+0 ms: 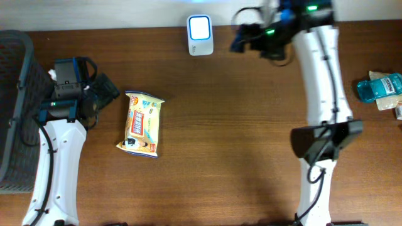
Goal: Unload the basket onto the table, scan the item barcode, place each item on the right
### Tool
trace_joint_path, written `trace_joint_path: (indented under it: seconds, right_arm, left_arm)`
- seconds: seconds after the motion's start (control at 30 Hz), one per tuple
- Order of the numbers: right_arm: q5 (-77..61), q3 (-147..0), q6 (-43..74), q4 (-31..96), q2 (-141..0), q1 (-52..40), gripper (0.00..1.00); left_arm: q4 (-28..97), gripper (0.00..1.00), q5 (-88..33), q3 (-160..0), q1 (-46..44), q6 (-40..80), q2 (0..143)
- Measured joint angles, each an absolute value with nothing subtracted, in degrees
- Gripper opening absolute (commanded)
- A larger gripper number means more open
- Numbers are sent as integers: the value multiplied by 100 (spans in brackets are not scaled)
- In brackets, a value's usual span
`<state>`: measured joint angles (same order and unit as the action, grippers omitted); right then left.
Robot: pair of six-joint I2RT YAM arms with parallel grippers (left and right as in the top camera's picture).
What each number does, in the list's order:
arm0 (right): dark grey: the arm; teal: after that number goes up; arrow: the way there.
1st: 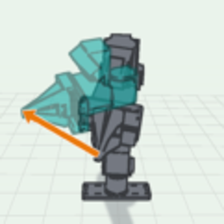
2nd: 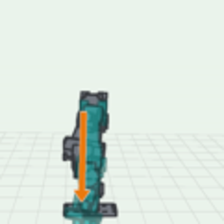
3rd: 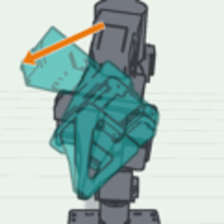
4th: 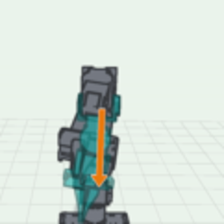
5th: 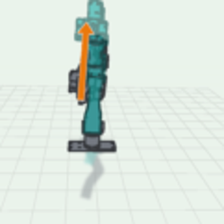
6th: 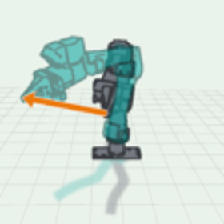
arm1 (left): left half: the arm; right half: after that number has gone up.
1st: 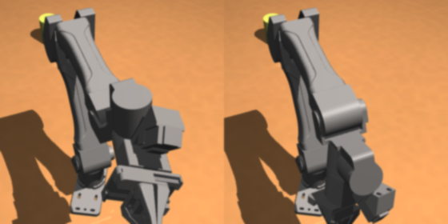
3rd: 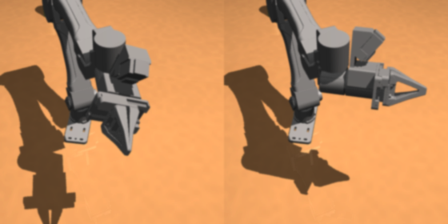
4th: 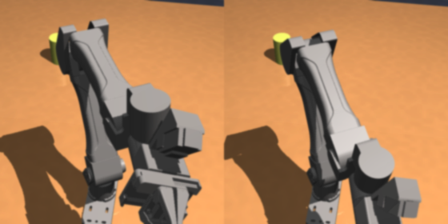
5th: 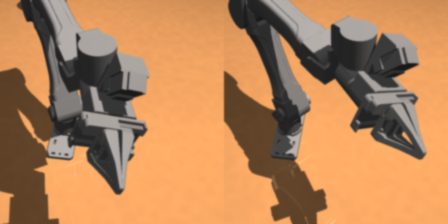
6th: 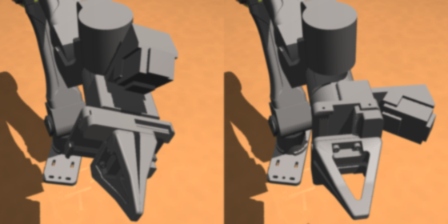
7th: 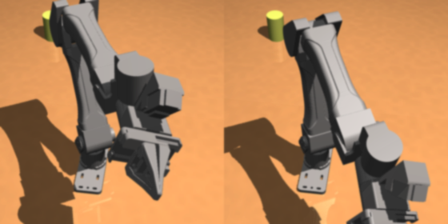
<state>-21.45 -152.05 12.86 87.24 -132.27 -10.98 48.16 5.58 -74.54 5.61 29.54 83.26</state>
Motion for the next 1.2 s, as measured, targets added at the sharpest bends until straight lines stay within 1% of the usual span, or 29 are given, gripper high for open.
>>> trace_joint_path:
  seconds: [0.1,0.13,0.2,0.23,0.27,0.4,0.43,0.47,0.57,0.7,0.8,0.93,1.03,1.07,1.1,1.13,1.17,1.2]
  right_arm:
    - [-1975,-15205,1282,8560,-13340,-1417,99]
    - [-1942,-15205,1278,8525,-13358,-1452,99]
    - [-1890,-15205,1264,8490,-13373,-1509,99]
    - [-1885,-15205,1262,8477,-13378,-1518,99]
    - [-1870,-15205,1262,8479,-13380,-1522,99]
    - [-1820,-15205,1249,8527,-13399,-1522,99]
    - [-1815,-15205,1238,8536,-13408,-1522,99]
    - [-1813,-15205,1238,8547,-13413,-1522,99]
    - [-1798,-15205,1216,8552,-13432,-1522,99]
    - [-1796,-15205,1201,8552,-13432,-1522,98]
    - [-1796,-15205,1173,8560,-13432,-1522,99]
    - [-1796,-15205,985,8748,-13432,-1522,99]
    - [-1782,-15205,707,9052,-13432,-1522,99]
    - [-1780,-15205,556,9113,-13432,-1522,99]
    - [-1780,-15205,425,9275,-13432,-1522,99]
    - [-1780,-15205,309,9419,-13432,-1522,99]
    - [-1778,-15203,213,9557,-13432,-1522,99]
    - [-1782,-15203,139,9640,-13432,-1522,99]
  left_arm:
    - [5347,99,-10,-7441,510,2954,8348]
    - [5457,96,-71,-7417,471,2954,8372]
    - [5461,85,-113,-7277,349,2954,8477]
    - [5398,71,-110,-7175,276,2952,8562]
    - [5238,61,-91,-7026,191,2919,8689]
    - [4427,47,108,-6615,47,2910,9268]
    - [4250,39,128,-6573,49,2882,9408]
    - [4110,34,126,-6554,49,2842,9522]
    - [3795,27,-204,-6549,40,2523,9996]
    - [3627,24,-814,-6549,-113,1975,10541]
    - [3579,25,-1098,-6563,-322,1470,10604]
    - [3573,31,-1332,-6595,-718,624,10643]
    - [3682,38,-1590,-6742,-871,58,10713]
    - [3739,42,-1702,-6838,-906,-99,10753]
    - [3815,51,-1881,-7035,-952,-298,10820]
    - [3903,54,-1968,-7192,-972,-368,10842]
    - [4056,62,-2062,-7435,-976,-447,10866]
    - [4274,73,-2115,-7682,-974,-515,10868]
